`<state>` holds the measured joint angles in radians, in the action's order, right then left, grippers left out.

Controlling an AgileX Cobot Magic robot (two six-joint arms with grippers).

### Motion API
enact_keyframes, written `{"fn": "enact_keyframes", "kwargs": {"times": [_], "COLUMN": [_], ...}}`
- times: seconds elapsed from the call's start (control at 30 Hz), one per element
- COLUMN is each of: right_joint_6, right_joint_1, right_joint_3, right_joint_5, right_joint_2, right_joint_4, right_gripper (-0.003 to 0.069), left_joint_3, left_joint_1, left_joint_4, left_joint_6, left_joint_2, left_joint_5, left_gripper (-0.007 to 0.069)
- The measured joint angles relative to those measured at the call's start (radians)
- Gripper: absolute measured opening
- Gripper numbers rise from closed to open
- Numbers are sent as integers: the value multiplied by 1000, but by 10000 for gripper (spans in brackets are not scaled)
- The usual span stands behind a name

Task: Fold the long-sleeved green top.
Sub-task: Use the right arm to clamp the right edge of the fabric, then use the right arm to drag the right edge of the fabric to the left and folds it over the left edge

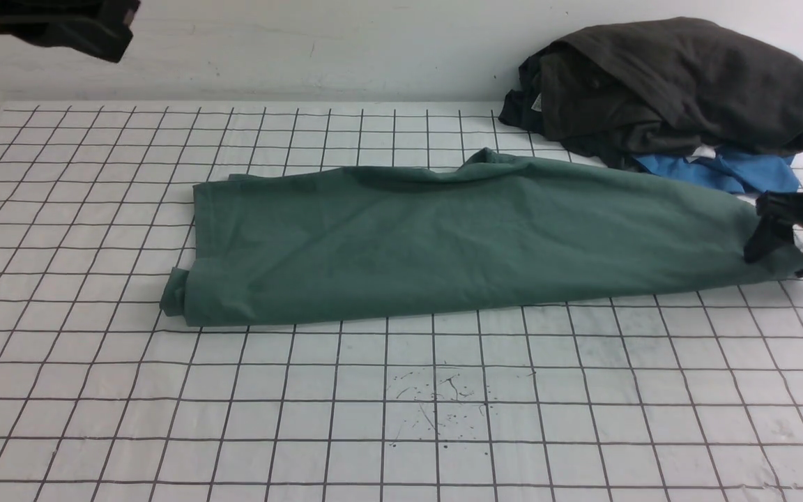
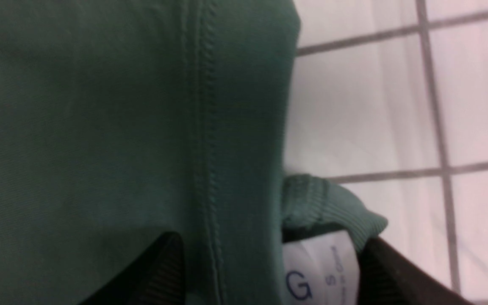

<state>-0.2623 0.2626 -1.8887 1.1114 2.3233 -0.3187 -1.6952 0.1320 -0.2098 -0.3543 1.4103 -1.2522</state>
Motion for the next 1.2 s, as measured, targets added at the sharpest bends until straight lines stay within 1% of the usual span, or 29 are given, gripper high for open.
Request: {"fn": "enact_keyframes", "kwargs": {"times": [0.1,0.13,0.2,0.23,0.27,0.3,0.33,0.4,0.5,0.57,0.63,0.73,0.77,0.83,0.9,0.97,1.0,1.03,1.13,1.2], "right_joint_6": [13,13,18,18,18,18,23,41,69,85,92,96,96,97,97,96,95,94,90,87], "right_joint_1": [-21,-20,-26,-26,-26,-25,-24,-20,-17,-32,-86,-233,-245,-386,-538,-640,-650,-718,-835,-878], "right_joint_3": [-4,-5,-31,-34,-55,-72,-90,-116,-127,-134,-141,-142,-142,-142,-142,-142,-142,-142,-142,-157], "right_joint_5": [-11,-11,19,23,55,77,101,122,125,130,133,132,132,99,25,-63,-73,-151,-314,-377], "right_joint_2": [2,3,10,10,8,1,-12,-65,-153,-231,-293,-337,-337,-324,-290,-256,-251,-219,-130,-71], "right_joint_4": [12,11,27,27,51,68,98,157,191,191,182,144,136,84,30,1,-1,-11,-21,-21], "right_gripper": [338,328,176,164,89,56,42,41,41,41,41,41,41,41,41,41,41,41,41,41], "left_joint_3": [123,134,282,294,370,423,476,589,707,794,869,924,926,939,939,939,939,939,939,939], "left_joint_1": [0,0,0,0,0,0,0,0,0,0,0,0,0,0,0,0,0,0,0,0], "left_joint_4": [1,1,6,8,17,27,41,77,110,137,164,184,185,187,187,187,187,187,167,145], "left_joint_6": [2,2,5,5,10,16,25,56,96,122,145,178,181,207,221,228,229,232,233,233], "left_joint_2": [-83,-89,-176,-183,-228,-262,-295,-371,-432,-473,-498,-504,-504,-500,-490,-481,-479,-470,-450,-440], "left_joint_5": [0,0,-1,-1,-1,0,0,1,22,67,141,252,267,343,409,449,454,465,469,470], "left_gripper": [-7,-7,-7,-7,-7,-7,-7,-7,-7,-7,-7,-7,-7,-7,-7,-7,-7,-7,-7,-7]}}
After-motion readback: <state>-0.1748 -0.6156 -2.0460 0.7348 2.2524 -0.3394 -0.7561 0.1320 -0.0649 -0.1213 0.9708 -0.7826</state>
